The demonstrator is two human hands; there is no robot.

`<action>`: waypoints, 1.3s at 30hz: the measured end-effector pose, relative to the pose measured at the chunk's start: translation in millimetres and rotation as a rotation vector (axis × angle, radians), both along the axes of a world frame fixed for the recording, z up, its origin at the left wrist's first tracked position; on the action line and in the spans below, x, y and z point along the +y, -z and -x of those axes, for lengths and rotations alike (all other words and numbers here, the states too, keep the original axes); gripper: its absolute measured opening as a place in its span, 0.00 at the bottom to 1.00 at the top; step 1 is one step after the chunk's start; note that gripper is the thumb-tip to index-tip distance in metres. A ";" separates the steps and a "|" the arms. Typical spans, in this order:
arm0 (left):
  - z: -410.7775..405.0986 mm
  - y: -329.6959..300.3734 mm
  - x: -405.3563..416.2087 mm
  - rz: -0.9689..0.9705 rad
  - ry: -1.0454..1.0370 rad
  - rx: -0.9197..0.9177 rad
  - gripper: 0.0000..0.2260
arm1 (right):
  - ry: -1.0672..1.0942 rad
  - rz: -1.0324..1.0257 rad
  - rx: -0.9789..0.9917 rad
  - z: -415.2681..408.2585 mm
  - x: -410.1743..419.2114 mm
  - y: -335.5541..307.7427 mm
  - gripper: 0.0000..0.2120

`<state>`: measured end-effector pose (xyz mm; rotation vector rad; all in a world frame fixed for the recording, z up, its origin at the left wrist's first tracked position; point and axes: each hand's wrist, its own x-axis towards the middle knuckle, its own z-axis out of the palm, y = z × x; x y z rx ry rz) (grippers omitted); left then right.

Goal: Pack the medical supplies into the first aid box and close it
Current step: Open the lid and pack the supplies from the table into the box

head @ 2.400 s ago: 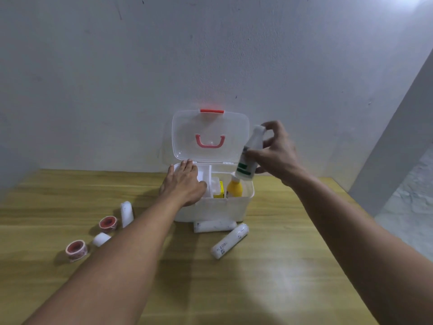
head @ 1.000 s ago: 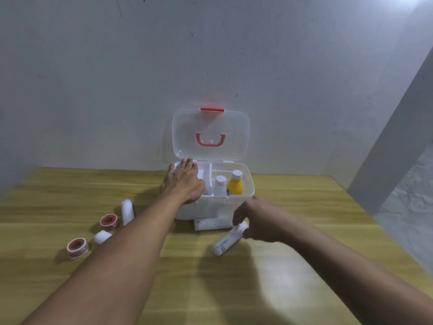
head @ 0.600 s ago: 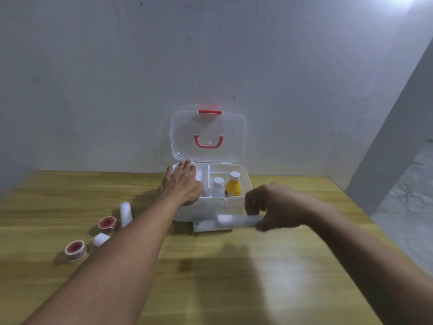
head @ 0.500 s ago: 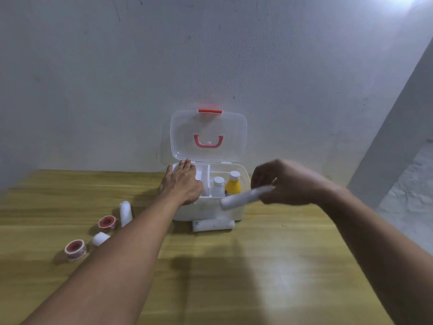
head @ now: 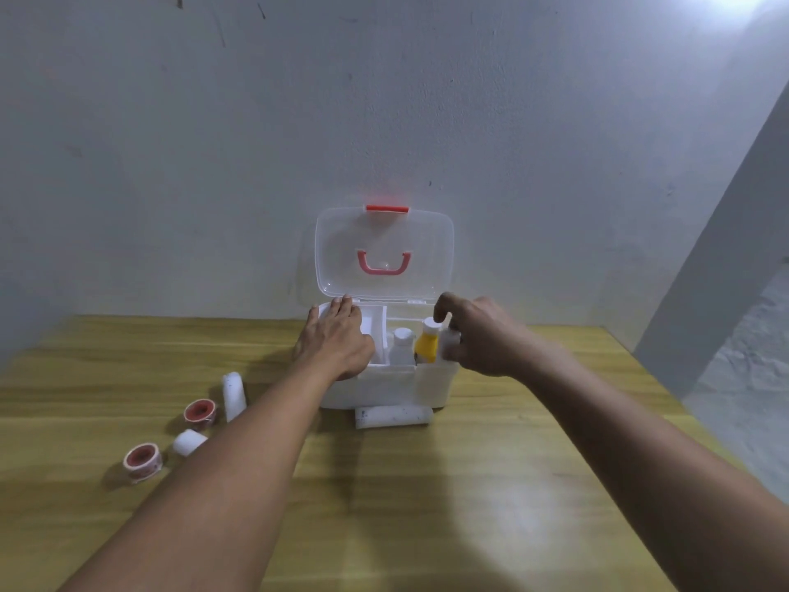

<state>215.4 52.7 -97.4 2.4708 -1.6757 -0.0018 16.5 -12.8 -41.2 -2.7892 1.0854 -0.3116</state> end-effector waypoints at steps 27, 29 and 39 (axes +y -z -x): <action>2.9 -3.7 1.4 -0.003 0.001 -0.002 0.29 | -0.214 -0.032 -0.224 19.2 45.9 101.5 0.11; 2.1 -3.4 2.3 -0.006 -0.001 -0.003 0.29 | -0.259 0.060 -0.188 15.9 46.0 108.1 0.12; 1.5 -2.9 1.5 -0.014 -0.003 -0.005 0.29 | -0.266 0.030 -0.146 18.5 48.1 105.5 0.12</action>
